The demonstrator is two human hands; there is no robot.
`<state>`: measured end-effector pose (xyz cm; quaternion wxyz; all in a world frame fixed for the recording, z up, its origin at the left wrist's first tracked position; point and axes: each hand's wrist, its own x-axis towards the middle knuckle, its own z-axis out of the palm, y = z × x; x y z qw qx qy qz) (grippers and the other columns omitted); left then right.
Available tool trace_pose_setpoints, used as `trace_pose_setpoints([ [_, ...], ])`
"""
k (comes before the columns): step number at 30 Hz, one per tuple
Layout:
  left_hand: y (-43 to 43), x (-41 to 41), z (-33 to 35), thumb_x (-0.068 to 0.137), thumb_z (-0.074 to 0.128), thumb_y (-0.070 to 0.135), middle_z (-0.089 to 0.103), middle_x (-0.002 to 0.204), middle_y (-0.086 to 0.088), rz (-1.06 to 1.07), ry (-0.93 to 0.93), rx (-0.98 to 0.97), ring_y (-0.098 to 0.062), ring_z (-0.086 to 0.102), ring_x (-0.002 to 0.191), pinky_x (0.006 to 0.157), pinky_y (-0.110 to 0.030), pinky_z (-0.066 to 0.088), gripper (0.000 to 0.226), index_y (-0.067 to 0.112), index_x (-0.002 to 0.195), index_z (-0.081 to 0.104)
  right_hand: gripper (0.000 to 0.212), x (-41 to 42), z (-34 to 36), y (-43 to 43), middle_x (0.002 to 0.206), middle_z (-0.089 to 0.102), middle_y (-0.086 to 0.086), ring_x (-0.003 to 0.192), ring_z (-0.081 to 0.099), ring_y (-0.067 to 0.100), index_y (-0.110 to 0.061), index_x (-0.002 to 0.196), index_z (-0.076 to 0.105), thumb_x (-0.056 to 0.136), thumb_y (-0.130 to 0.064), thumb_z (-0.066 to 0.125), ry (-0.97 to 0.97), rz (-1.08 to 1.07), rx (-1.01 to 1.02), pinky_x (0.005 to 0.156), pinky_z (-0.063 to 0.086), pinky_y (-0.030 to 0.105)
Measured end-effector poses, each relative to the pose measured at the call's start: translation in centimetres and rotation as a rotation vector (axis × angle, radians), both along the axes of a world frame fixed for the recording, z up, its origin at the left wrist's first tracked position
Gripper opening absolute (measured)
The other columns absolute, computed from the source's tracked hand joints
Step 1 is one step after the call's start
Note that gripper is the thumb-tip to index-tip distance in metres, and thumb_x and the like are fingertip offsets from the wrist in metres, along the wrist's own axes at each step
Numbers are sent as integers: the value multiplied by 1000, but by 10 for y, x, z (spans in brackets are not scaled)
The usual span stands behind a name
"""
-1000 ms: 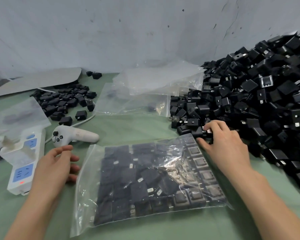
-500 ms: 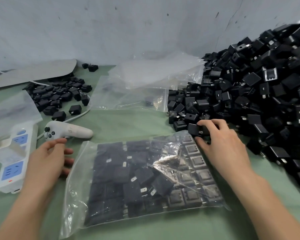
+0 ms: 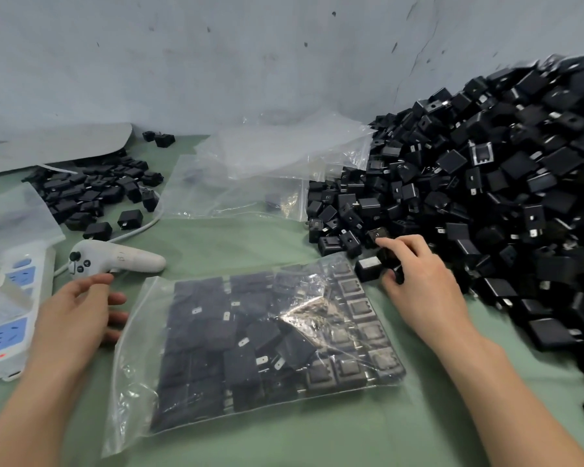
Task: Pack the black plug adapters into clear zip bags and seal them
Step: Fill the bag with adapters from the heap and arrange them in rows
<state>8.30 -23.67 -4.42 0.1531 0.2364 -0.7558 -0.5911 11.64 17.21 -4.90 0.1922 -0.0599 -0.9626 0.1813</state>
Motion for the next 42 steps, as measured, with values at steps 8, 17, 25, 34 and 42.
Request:
trace_pose_setpoints([
  [8,4,12,23,100,42,13,58,85,-5,-17,19,47,-13,59,52,37,-18,47,22,25,98,59,29,8,30,9,113,67,5,87,65,10,-31,112,69,92,-10,63,190,-97,-1358,69,50,24],
  [17,35,25,80,104,33,20,46,81,2,-134,70,97,-3,54,44,35,-11,41,24,32,87,46,35,33,59,-9,121,66,22,109,65,44,-7,126,60,92,-18,62,168,295,-2623,79,60,47],
  [25,109,48,91,95,49,20,68,74,8,-304,411,6,-5,62,58,51,-23,50,24,37,92,66,47,36,60,-12,127,62,28,115,60,53,-4,138,54,93,-16,62,253,287,-2748,83,58,58],
  [34,278,20,62,99,45,39,60,125,-3,-812,141,-1094,-23,53,117,98,-42,43,40,19,133,51,46,38,62,-6,127,65,8,111,66,26,-11,125,62,79,-10,67,330,179,-2717,65,62,34],
  [42,285,23,64,99,53,37,62,117,5,-768,241,-919,-17,55,113,96,-36,46,28,21,122,56,24,39,65,-5,118,65,12,109,65,21,-11,111,64,91,-24,65,177,228,-2672,47,52,19],
])
